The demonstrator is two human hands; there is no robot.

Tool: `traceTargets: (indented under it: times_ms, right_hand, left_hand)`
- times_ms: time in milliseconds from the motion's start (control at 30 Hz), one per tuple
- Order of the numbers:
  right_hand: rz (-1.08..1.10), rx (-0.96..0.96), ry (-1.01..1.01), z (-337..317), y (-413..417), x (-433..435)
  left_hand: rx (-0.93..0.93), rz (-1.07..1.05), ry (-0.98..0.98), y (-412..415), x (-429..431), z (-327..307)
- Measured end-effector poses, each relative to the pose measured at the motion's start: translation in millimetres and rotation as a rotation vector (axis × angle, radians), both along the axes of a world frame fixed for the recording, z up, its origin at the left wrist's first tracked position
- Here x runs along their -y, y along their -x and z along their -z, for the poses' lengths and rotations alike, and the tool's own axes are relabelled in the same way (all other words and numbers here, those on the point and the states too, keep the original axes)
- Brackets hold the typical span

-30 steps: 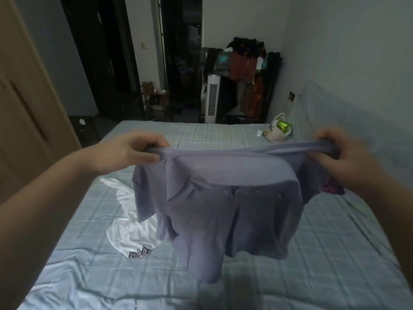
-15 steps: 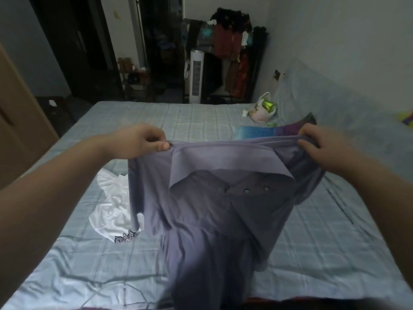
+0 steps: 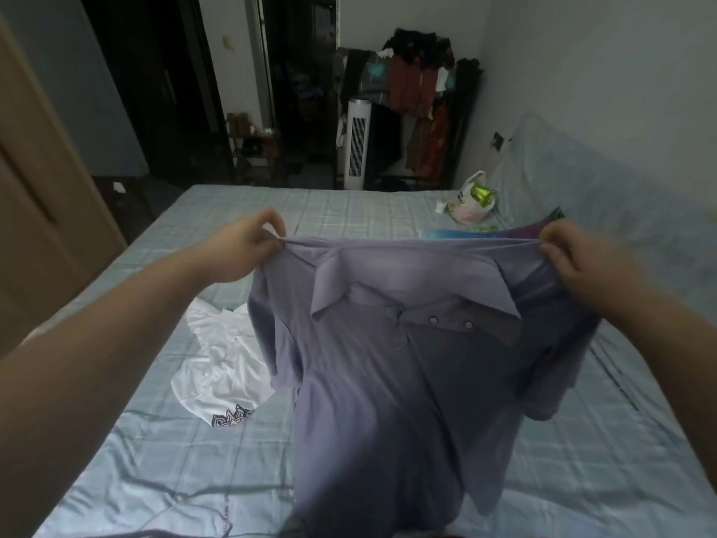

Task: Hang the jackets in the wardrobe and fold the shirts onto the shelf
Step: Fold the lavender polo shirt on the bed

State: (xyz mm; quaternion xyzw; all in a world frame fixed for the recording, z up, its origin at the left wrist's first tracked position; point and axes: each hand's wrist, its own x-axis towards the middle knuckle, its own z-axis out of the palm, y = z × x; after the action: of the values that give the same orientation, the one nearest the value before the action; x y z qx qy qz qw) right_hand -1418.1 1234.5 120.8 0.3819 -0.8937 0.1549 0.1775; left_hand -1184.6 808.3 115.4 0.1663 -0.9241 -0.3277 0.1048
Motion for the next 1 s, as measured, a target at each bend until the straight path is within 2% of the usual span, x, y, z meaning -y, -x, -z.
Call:
traceTargets:
  times_ms: [67,133,233,267,300,400,433,467,567,633,733,833,933,1000]
  right_hand:
    - [0.014,0.000,-0.025,0,-3,-1]
    - [0.041,-0.027,-0.007,-1,-4,-1]
    - [0.114,-0.043,0.143,-4,-8,0]
    - [0.127,-0.032,0.229,-3,-11,1]
    - [0.140,-0.004,0.341,-1,-16,3]
    - [0.176,0.113,0.708,7,-28,6]
    - [0.199,0.161,0.771,10,-30,7]
    - [0.225,0.207,0.787,13,-31,8]
    - [0.240,0.230,0.673,21,-31,4]
    - [0.232,0.157,0.598,19,-35,-2]
    - [0.274,-0.030,0.543,6,-44,-17]
    - [0.335,-0.217,0.445,-12,-51,-35]
    - [0.293,-0.311,0.415,-32,-50,-47]
    - [0.264,-0.339,0.391,-39,-44,-47]
  left_hand:
    - [-0.017,-0.029,-0.019,-1,-3,-1]
    - [-0.032,-0.050,0.051,1,-8,-3]
    - [-0.119,-0.119,0.195,7,-16,-4]
    - [-0.176,-0.144,0.190,8,-21,-5]
    - [-0.255,-0.141,0.096,8,-24,-7]
    - [-0.389,0.016,-0.517,2,-38,-15]
    - [-0.371,0.047,-0.552,2,-39,-17]
    - [-0.314,0.054,-0.452,2,-40,-20]
    - [-0.069,0.039,0.062,7,-44,-26]
    - [0.051,0.081,0.179,7,-50,-30]
    - [0.069,0.168,0.080,-2,-48,-45]
    - [-0.052,0.273,-0.128,-14,-39,-66]
    - [-0.104,0.391,-0.364,-19,-28,-77]
    - [-0.099,0.358,-0.326,-11,-26,-75]
